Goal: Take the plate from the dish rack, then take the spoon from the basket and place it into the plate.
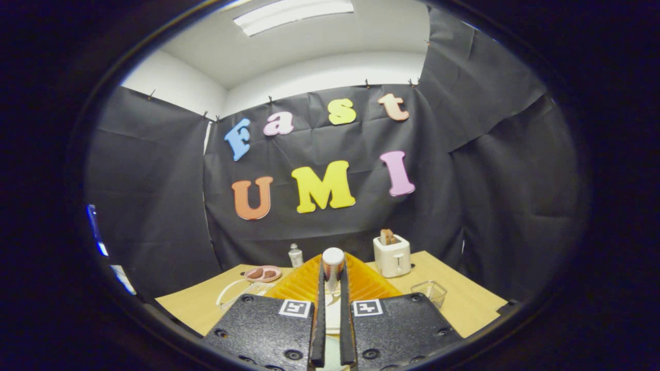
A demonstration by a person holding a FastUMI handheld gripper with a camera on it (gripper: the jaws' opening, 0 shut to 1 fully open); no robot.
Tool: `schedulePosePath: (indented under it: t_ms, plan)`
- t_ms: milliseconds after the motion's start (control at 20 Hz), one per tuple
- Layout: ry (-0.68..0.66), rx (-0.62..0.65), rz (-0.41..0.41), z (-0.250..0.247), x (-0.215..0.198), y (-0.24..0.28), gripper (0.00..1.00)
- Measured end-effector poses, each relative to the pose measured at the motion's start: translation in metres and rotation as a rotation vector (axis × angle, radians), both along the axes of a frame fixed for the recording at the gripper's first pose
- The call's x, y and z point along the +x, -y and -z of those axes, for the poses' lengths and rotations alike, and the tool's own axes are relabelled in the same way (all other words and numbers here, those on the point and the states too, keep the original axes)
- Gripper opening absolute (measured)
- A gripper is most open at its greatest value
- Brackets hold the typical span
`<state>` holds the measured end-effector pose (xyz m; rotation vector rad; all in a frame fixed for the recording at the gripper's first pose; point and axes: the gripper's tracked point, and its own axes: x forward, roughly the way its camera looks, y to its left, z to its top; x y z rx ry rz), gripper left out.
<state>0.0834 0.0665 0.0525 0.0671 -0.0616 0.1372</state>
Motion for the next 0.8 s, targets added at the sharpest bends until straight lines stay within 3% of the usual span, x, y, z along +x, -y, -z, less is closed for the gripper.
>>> schedulePosePath:
  t_ms: [250,550,800]
  plan:
    - [-0.202,0.01,-0.125,0.091,0.001,-0.052,0.16]
    - [-0.348,-0.004,-0.161,0.163,0.01,-0.066,0.16]
    - [-0.38,-0.059,-0.167,0.177,0.009,-0.068,0.16]
